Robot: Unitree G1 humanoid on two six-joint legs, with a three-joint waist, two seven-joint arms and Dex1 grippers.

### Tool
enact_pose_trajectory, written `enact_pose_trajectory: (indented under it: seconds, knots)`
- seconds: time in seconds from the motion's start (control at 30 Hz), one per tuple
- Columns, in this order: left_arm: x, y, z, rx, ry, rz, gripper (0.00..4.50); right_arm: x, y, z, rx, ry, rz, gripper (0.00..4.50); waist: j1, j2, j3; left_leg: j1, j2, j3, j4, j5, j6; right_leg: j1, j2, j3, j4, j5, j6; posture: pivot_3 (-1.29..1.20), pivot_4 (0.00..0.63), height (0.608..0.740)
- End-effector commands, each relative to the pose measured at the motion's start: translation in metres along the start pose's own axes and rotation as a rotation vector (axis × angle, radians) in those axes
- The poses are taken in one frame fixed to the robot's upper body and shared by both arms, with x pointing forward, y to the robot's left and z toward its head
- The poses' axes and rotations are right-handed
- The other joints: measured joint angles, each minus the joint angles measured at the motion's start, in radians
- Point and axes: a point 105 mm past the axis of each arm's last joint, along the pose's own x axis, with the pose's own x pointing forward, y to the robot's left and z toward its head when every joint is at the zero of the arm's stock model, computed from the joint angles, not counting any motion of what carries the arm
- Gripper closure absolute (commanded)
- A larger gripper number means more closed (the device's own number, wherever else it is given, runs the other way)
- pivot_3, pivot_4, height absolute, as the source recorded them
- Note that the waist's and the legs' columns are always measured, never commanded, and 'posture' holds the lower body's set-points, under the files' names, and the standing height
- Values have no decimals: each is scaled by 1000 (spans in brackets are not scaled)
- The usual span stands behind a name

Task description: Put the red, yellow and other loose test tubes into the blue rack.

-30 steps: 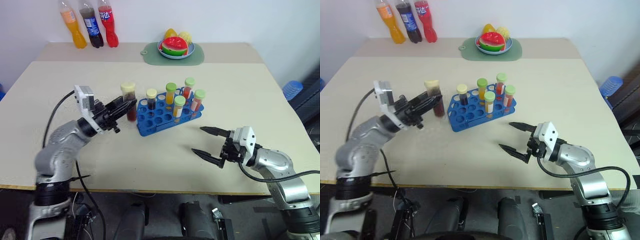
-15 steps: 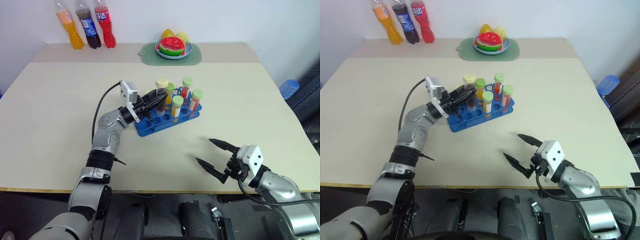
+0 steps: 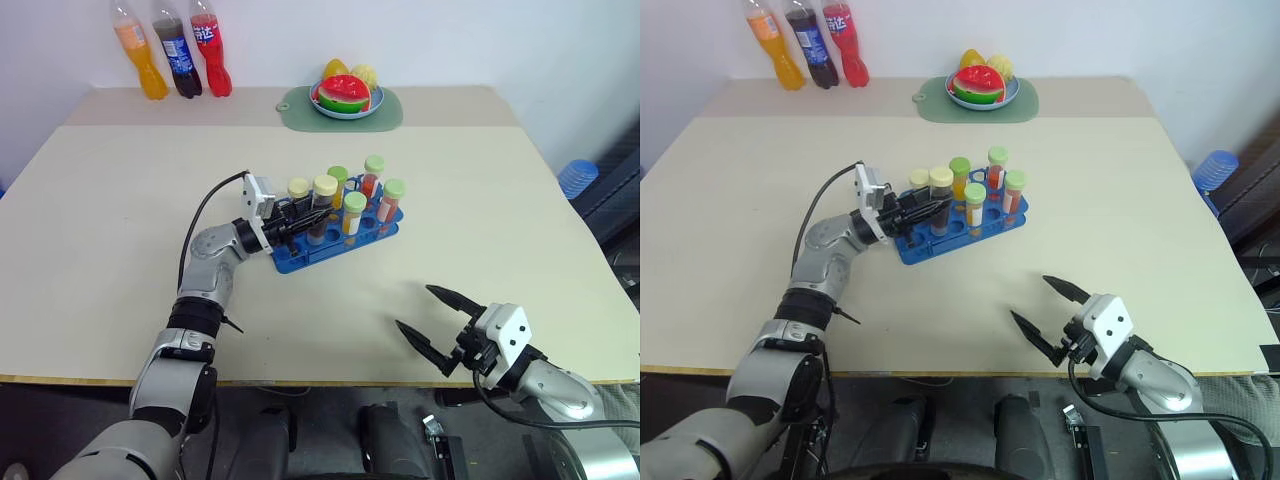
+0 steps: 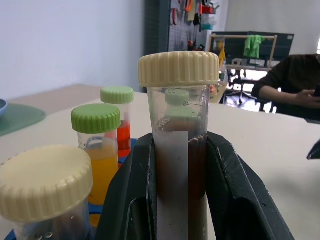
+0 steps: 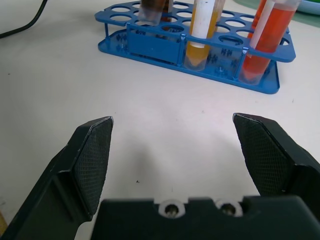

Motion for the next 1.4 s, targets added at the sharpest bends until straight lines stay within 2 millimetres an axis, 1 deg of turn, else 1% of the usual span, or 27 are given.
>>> enact_pose_trajectory:
  seconds: [0.03,0.23,0.37,0.43,0.5,0.53,0.57,0.6,0.67,0.7,0.8,0.87,0.93,1.03,1.1,1.13,1.2,1.23,1.33,1.4]
  knots:
    - [-7,-3,-13,-8,53,-7,3724,2,1,15,-45,-57,-6,263,0,0,0,0,0,0,0,0,0,0,0,0,0,0,0,0,150,740]
    - [-12,-6,-23,1,83,-17,3724,3,-2,16,-55,-61,-10,263,-5,0,0,0,0,0,0,0,0,0,0,0,0,0,0,0,150,740]
    - [-10,-6,-28,8,94,-3,3724,3,-3,16,-61,-61,-11,263,-13,0,0,0,0,-1,0,0,0,0,0,0,0,0,0,0,150,740]
    - [-9,-6,-27,-50,64,-9,3724,4,-4,16,-62,-63,-11,263,-14,0,0,0,0,-1,0,0,0,0,0,0,0,0,0,0,150,740]
    - [-8,-6,-25,-33,55,-5,2732,5,-4,17,-62,-68,-13,263,-14,0,0,0,0,-1,0,0,0,1,0,0,0,0,0,0,150,740]
    - [-7,-4,-23,-4,48,24,2340,5,-4,18,-60,-73,-16,263,-14,0,0,0,0,-1,0,0,0,1,0,0,0,0,0,0,150,740]
    - [-7,0,-21,24,41,58,1779,5,-5,19,-58,-75,-18,263,-14,0,0,0,0,-1,0,0,0,1,0,0,0,0,0,0,150,740]
    - [-6,2,-18,40,32,84,1400,5,-5,18,-58,-76,-21,263,-14,0,0,0,0,-1,0,0,0,1,0,0,0,0,0,0,150,740]
    - [-6,2,-12,48,15,99,273,4,-7,17,-59,-73,-29,263,-14,0,0,0,0,-1,0,0,0,0,0,0,1,0,0,0,150,740]
    - [-7,-2,-9,34,12,78,70,4,-8,17,-56,-73,-41,263,-15,0,0,0,0,-1,0,0,0,0,0,0,1,0,0,0,150,740]
    - [-16,-14,-4,78,21,57,70,3,-18,13,-48,-57,-88,263,-20,0,0,0,0,-1,0,0,0,0,0,0,1,0,0,0,150,740]
    - [-29,-14,-2,94,28,120,70,4,-26,10,-40,-48,-108,263,-21,1,-1,0,1,-1,-1,0,0,0,1,0,1,0,0,0,150,740]
    - [-44,-20,-3,65,35,144,70,5,-35,9,-32,-51,-123,263,-18,1,-1,1,1,-2,0,0,0,0,1,0,1,0,0,0,150,740]
    - [-60,-27,-3,58,45,195,70,4,-43,6,-37,-42,-121,263,-15,2,-1,1,1,-2,0,0,0,0,0,1,1,0,0,0,150,740]
    - [-80,-31,-3,28,45,244,70,3,-47,4,-38,-24,-99,263,-15,2,-1,1,1,-2,0,0,0,0,0,1,1,0,0,0,150,740]
    - [-86,-32,-4,26,51,260,70,2,-49,3,-34,-21,-94,263,-15,2,-1,1,1,-2,0,0,0,0,0,1,1,0,0,0,150,740]
    - [-103,-36,-4,35,82,303,70,2,-55,4,-33,-17,-91,263,-16,2,-1,1,1,-2,0,0,0,0,0,1,1,0,0,0,150,740]
    - [-106,-38,-4,42,91,314,70,1,-58,4,-34,-15,-89,263,-16,2,-1,1,1,-2,-1,0,0,0,0,1,1,0,0,0,150,740]
    - [-129,-39,-9,73,168,406,70,-1,-68,7,-12,-23,-105,263,-16,2,-1,1,2,-2,-1,0,0,0,0,1,1,0,0,0,150,740]
    - [-137,-42,-9,81,186,439,70,-3,-72,6,-8,-18,-109,263,-15,2,-1,1,2,-2,-1,0,0,0,0,1,0,0,0,0,150,740]
